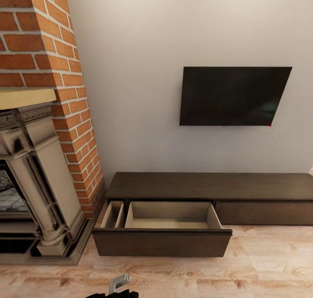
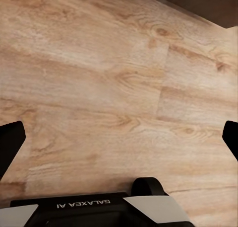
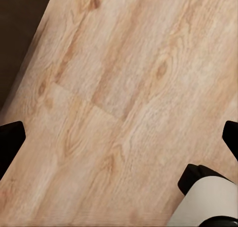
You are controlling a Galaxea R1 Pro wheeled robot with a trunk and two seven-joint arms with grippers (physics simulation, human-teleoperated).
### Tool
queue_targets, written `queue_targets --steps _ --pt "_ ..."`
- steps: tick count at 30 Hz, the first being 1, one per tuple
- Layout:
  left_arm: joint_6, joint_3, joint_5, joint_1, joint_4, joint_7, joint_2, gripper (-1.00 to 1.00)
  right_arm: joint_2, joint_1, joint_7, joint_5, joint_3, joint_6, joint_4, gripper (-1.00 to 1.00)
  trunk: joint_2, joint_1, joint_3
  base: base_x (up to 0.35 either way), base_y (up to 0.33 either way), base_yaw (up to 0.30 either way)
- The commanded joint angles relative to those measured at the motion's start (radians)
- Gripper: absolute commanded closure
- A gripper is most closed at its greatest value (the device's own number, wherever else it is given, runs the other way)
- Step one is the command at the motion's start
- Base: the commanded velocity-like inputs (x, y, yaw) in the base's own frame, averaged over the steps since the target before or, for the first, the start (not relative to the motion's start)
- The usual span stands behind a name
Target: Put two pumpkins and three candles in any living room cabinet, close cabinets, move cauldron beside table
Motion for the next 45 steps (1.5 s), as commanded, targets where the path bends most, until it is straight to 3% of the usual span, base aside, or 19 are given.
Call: queue_targets --steps 1,42,45 --pt "0.004 -0.003 0.005 0.000 -0.001 0.000 0.000 -1.00 0.002 -0.001 0.008 0.001 -0.008 -0.002 0.003 -1.00 0.007 -0.004 0.002 0.000 0.000 0.000" --pt "0.008 -0.005 0.004 0.000 -0.001 -0.003 0.000 -1.00 0.003 -0.001 0.008 0.001 -0.008 -0.002 0.003 -1.00 0.294 -0.161 0.131 0.000 0.000 0.000" --pt "0.009 -0.002 0.004 0.000 -0.001 -0.006 0.001 -1.00 0.003 -0.001 0.008 0.001 -0.008 -0.002 0.003 -1.00 0.294 -0.161 0.131 0.000 0.000 0.000"
